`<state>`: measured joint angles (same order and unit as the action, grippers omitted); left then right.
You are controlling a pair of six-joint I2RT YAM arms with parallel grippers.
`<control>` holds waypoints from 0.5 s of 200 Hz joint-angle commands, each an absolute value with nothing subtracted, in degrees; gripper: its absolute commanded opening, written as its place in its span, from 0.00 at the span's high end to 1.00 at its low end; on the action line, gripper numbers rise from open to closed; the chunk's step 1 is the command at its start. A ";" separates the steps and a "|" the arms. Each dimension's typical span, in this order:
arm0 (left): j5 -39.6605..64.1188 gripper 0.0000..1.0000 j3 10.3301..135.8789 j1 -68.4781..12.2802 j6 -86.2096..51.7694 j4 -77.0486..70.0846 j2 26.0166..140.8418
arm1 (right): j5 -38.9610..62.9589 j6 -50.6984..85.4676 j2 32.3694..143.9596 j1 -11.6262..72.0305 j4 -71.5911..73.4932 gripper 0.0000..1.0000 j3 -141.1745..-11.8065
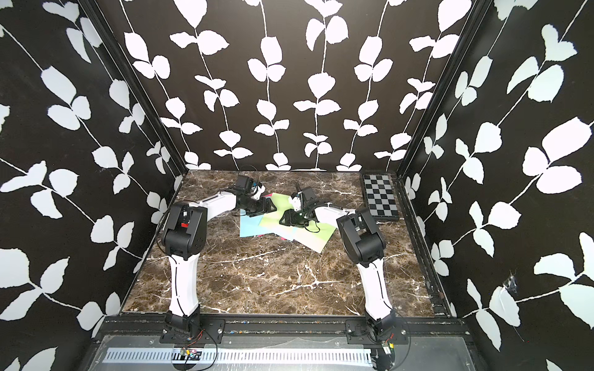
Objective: Sort the scattered colored papers by color
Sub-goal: Pick up the colored paper from the center of the board.
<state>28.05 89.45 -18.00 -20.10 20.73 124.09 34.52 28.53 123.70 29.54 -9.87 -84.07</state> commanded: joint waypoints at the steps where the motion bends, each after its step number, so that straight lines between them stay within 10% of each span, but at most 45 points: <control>1: 31.11 0.24 90.54 -17.67 -20.93 22.96 125.51 | 33.58 29.09 126.22 30.23 -11.78 0.43 -83.96; 100: 30.61 0.50 91.76 -17.55 -21.18 24.36 125.16 | 33.75 29.38 126.55 30.50 -11.43 0.43 -83.94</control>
